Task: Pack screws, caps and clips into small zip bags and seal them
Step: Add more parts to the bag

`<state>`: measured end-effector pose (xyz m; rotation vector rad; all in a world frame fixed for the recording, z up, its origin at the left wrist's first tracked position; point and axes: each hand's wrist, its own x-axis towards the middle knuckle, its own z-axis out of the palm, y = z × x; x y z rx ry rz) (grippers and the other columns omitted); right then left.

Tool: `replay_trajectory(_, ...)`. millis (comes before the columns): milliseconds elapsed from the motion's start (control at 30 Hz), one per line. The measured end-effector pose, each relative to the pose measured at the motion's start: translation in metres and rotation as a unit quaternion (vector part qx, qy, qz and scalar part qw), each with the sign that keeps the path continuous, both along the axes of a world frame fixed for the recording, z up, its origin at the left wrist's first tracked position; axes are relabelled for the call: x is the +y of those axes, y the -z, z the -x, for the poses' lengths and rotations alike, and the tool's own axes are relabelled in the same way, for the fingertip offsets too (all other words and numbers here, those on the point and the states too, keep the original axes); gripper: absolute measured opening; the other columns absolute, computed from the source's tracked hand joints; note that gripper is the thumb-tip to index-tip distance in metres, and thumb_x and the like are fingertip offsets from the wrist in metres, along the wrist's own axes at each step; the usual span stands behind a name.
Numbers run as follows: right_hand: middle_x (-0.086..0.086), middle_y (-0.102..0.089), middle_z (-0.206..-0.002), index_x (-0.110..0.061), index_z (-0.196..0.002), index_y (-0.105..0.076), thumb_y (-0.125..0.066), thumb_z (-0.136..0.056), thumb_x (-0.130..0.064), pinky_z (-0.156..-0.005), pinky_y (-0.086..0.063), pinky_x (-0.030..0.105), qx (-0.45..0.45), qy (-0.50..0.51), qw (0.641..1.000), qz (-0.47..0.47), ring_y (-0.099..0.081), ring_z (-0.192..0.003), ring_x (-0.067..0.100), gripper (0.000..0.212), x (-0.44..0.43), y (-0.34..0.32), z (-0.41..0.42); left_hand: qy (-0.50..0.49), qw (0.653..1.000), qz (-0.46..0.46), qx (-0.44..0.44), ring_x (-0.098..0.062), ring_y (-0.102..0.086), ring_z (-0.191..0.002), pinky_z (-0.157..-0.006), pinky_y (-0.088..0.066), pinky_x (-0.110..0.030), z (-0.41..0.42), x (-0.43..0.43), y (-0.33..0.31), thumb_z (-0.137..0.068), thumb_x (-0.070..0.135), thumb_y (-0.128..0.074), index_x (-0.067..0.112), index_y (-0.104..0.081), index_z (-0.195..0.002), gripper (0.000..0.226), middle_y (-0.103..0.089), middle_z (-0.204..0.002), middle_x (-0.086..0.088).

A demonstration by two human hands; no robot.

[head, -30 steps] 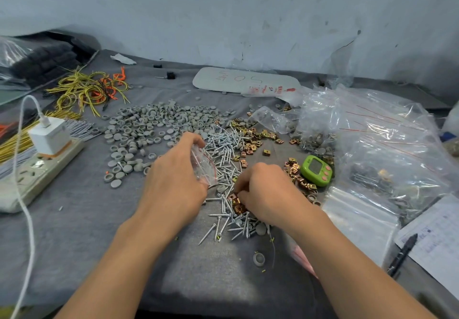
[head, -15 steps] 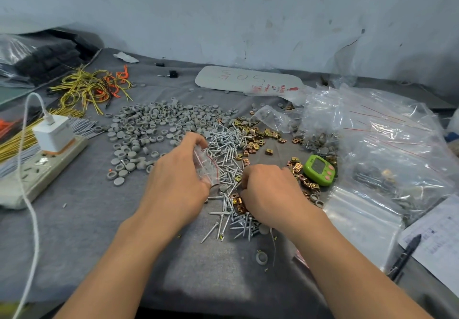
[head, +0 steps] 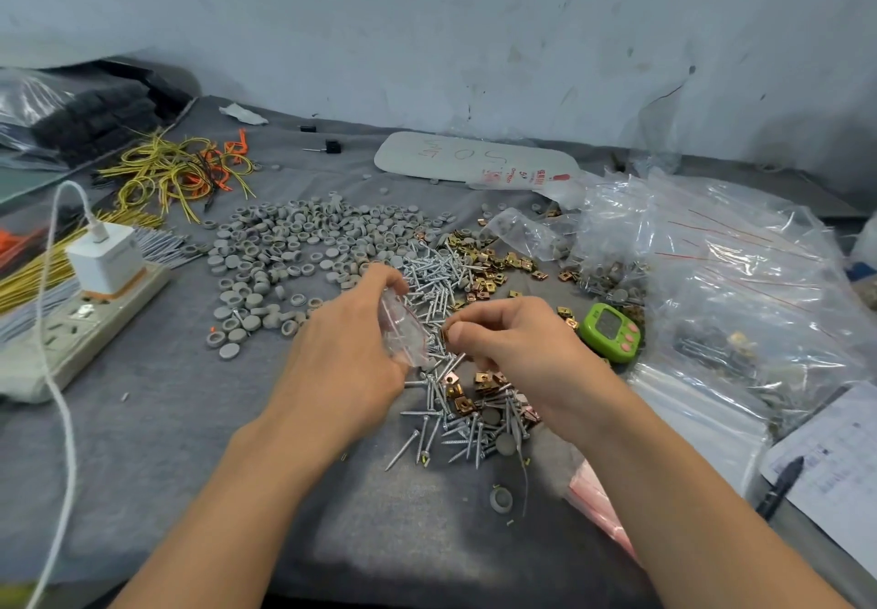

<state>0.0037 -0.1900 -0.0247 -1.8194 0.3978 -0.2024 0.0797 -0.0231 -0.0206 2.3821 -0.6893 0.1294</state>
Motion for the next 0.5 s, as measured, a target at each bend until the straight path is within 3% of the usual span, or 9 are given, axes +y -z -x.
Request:
replay_trajectory(67, 0.014, -0.063, -0.074, -0.009, -0.091, -0.077, -0.068, -0.097, -0.01, -0.053, -0.045, 0.019, -0.016, -0.026, 0.994, -0.103, -0.048, -0.054, 0.014, 0.011, 0.0026, 0.0007, 0.0002, 0.026, 1.0, 0.0, 0.007, 0.002, -0.053, -0.073, -0.058, -0.043, -0.027, 0.0038, -0.0019, -0.0008, -0.075, 0.024, -0.088, 0.053, -0.041, -0.109, 0.065, -0.06, -0.08, 0.014)
replay_trajectory(133, 0.014, -0.065, -0.08, -0.01, -0.092, -0.078, -0.063, -0.099, -0.009, -0.056, -0.045, 0.02, -0.017, -0.048, 0.986, -0.16, -0.049, -0.057, 0.013, 0.016, 0.0032, 0.0011, -0.0004, 0.045, 0.999, 0.001, 0.015, -0.002, -0.057, -0.072, -0.059, -0.048, -0.03, 0.0072, -0.0036, -0.0021, -0.074, 0.017, -0.086, 0.054, -0.042, -0.109, 0.068, -0.061, -0.08, 0.013)
replay_trajectory(300, 0.006, -0.063, -0.072, -0.009, -0.092, -0.079, -0.061, -0.101, -0.01, -0.056, -0.042, 0.019, -0.018, -0.062, 0.982, -0.18, -0.046, -0.055, 0.01, 0.02, 0.0031, -0.0001, 0.0, 0.067, 0.998, -0.001, 0.014, -0.007, -0.06, -0.071, -0.061, -0.054, -0.037, 0.0091, -0.0054, -0.005, -0.074, 0.012, -0.08, 0.053, -0.042, -0.11, 0.066, -0.059, -0.072, 0.011)
replay_trajectory(400, 0.003, -0.054, -0.064, -0.015, -0.082, -0.081, -0.068, -0.097, -0.011, -0.054, -0.036, 0.022, -0.021, -0.054, 0.987, -0.152, -0.039, -0.053, 0.012, 0.02, 0.0034, 0.0016, -0.0014, 0.081, 0.997, 0.003, 0.017, -0.002, -0.059, -0.069, -0.057, -0.048, -0.025, 0.0081, -0.0063, -0.0036, -0.075, 0.02, -0.084, 0.053, -0.044, -0.109, 0.062, -0.063, -0.076, 0.011)
replay_trajectory(500, 0.019, -0.068, -0.078, -0.016, -0.078, -0.082, -0.08, -0.082, -0.018, -0.065, -0.044, 0.038, -0.025, -0.032, 0.991, -0.126, -0.05, -0.066, 0.026, 0.005, 0.0113, 0.0005, -0.0042, 0.109, 0.994, 0.029, 0.017, 0.003, -0.061, -0.072, -0.053, -0.041, -0.011, 0.0093, -0.007, -0.0019, -0.073, 0.034, -0.086, 0.049, -0.051, -0.105, 0.05, -0.068, -0.084, 0.017)
